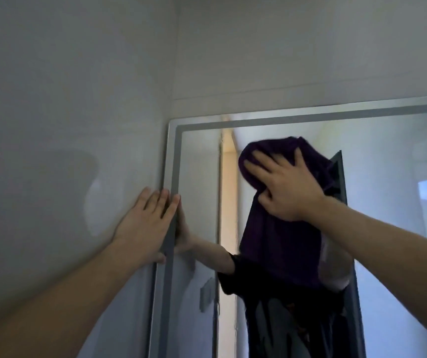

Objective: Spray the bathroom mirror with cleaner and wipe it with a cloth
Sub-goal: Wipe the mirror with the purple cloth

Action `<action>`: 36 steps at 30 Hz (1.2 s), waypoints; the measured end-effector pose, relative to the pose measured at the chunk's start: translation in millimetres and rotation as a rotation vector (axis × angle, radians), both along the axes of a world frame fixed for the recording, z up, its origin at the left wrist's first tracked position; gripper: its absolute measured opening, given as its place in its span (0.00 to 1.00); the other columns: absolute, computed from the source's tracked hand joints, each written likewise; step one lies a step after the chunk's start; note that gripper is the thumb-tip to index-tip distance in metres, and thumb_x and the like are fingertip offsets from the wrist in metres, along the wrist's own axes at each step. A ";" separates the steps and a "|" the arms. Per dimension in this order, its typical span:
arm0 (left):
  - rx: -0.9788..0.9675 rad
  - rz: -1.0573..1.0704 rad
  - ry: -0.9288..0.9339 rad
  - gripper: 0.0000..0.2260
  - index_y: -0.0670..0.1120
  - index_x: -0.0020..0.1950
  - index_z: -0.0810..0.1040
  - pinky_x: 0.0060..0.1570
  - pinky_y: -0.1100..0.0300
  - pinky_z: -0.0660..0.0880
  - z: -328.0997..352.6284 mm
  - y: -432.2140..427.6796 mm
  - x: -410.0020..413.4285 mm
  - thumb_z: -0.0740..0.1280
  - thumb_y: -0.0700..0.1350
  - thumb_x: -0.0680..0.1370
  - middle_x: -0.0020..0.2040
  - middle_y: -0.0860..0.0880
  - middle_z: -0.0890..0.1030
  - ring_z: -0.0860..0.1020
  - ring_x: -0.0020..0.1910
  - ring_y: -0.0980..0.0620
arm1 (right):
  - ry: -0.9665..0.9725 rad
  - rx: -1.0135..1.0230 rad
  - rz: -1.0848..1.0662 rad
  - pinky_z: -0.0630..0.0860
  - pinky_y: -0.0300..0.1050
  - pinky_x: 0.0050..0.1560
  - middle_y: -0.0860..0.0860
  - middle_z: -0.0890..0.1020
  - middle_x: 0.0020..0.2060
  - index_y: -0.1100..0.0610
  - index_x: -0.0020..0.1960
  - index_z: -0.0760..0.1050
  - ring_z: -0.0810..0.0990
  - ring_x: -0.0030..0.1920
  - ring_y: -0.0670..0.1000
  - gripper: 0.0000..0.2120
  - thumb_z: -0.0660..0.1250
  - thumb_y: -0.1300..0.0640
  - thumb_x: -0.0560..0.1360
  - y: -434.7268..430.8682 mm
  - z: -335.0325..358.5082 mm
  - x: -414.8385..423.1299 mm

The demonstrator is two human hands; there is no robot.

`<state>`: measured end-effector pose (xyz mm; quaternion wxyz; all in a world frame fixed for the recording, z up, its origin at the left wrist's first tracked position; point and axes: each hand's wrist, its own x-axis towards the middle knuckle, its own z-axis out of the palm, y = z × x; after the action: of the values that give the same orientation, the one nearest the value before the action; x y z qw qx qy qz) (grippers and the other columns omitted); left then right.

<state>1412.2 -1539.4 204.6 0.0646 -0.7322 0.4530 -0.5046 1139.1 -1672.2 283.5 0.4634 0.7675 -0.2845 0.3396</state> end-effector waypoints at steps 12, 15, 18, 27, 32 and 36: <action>-0.028 -0.002 -0.040 0.63 0.39 0.76 0.24 0.73 0.40 0.27 -3.7 -9.8 4.2 0.64 0.76 0.71 0.81 0.35 0.34 0.36 0.81 0.37 | -0.172 -0.059 0.077 0.43 0.76 0.73 0.50 0.56 0.82 0.46 0.81 0.55 0.56 0.79 0.58 0.33 0.54 0.43 0.77 8.7 82.5 112.6; -0.038 -0.017 -0.052 0.63 0.38 0.75 0.23 0.76 0.39 0.32 -4.3 -11.5 8.0 0.63 0.76 0.71 0.81 0.34 0.35 0.38 0.81 0.36 | -0.095 -0.092 0.104 0.45 0.76 0.74 0.50 0.59 0.81 0.47 0.80 0.58 0.59 0.78 0.58 0.34 0.54 0.43 0.75 15.7 66.1 137.8; -0.037 -0.029 -0.050 0.61 0.38 0.72 0.22 0.76 0.39 0.33 -4.1 -11.9 11.0 0.63 0.75 0.72 0.81 0.34 0.36 0.40 0.82 0.36 | 0.020 -0.117 0.147 0.44 0.74 0.74 0.49 0.62 0.80 0.47 0.79 0.61 0.61 0.78 0.56 0.33 0.56 0.43 0.75 20.2 45.2 154.7; -0.016 -0.006 -0.049 0.60 0.38 0.73 0.21 0.76 0.38 0.32 -2.8 -10.3 8.6 0.61 0.74 0.74 0.80 0.33 0.34 0.38 0.81 0.35 | 0.225 -0.158 0.188 0.49 0.72 0.75 0.48 0.68 0.78 0.46 0.77 0.66 0.66 0.76 0.54 0.32 0.56 0.43 0.73 14.2 40.4 114.0; -0.009 -0.003 -0.031 0.60 0.38 0.70 0.19 0.75 0.36 0.30 -3.2 -10.3 7.1 0.61 0.74 0.74 0.80 0.33 0.32 0.35 0.80 0.34 | -0.040 -0.091 0.143 0.46 0.75 0.74 0.49 0.60 0.81 0.47 0.80 0.59 0.58 0.79 0.55 0.33 0.57 0.45 0.76 17.2 86.8 125.0; 0.027 0.024 -0.035 0.59 0.39 0.77 0.26 0.75 0.37 0.30 -1.3 -10.6 5.7 0.63 0.74 0.73 0.80 0.34 0.33 0.36 0.81 0.34 | -0.068 -0.082 0.121 0.43 0.75 0.74 0.49 0.57 0.82 0.47 0.81 0.56 0.56 0.80 0.56 0.33 0.55 0.43 0.77 18.9 98.5 159.3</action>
<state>1417.9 -1550.0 203.4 0.0883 -0.7276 0.4497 -0.5104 1298.5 -1653.3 382.0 0.4631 0.7516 -0.2389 0.4044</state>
